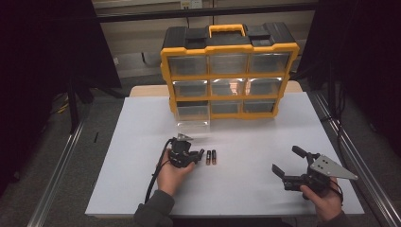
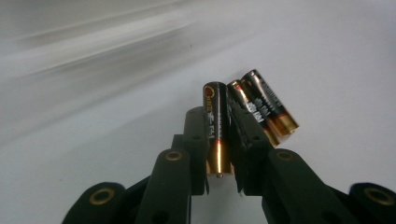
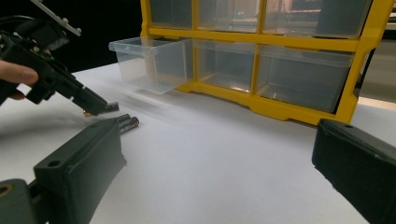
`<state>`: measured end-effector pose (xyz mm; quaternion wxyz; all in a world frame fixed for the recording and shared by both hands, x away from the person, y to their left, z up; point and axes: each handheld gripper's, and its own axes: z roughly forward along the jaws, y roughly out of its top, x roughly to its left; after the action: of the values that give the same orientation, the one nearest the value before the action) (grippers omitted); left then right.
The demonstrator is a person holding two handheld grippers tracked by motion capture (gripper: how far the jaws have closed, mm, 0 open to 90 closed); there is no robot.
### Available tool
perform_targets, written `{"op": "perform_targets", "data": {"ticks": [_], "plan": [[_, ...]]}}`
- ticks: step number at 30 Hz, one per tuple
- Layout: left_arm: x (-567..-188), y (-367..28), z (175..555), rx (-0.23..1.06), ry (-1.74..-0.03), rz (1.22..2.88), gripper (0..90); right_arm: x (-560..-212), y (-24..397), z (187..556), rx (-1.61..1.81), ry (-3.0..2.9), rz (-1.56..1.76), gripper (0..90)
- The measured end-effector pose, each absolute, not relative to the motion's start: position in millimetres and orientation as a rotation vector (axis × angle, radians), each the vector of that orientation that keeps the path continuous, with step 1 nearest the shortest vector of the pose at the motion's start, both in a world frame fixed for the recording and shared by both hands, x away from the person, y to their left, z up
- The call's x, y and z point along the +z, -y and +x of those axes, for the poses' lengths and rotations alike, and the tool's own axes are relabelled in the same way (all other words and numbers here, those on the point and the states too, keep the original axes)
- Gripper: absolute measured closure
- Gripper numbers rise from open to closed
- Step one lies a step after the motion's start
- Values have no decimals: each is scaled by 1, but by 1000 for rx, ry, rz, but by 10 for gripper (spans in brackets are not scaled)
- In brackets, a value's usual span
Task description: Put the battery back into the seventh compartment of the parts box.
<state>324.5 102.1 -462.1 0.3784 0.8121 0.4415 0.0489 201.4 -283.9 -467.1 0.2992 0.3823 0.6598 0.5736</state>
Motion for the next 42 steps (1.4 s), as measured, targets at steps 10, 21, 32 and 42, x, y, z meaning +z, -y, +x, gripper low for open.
{"op": "perform_targets", "data": {"ticks": [10, 21, 32, 42], "plan": [[-434, -112, 328, 78, -1067, 2091, 774, -467, 283, 201, 1524, -1746, 1015, 15], [-397, -113, 341, 81, -1001, 2112, 774, -467, 284, 201, 1525, -1743, 1011, 15], [-376, -110, 356, 100, -989, 2138, 774, -467, 284, 201, 1525, -1750, 1012, 16], [-359, -104, 373, 132, -987, 2152, 774, -467, 285, 201, 1531, -1741, 1015, 15]]}}
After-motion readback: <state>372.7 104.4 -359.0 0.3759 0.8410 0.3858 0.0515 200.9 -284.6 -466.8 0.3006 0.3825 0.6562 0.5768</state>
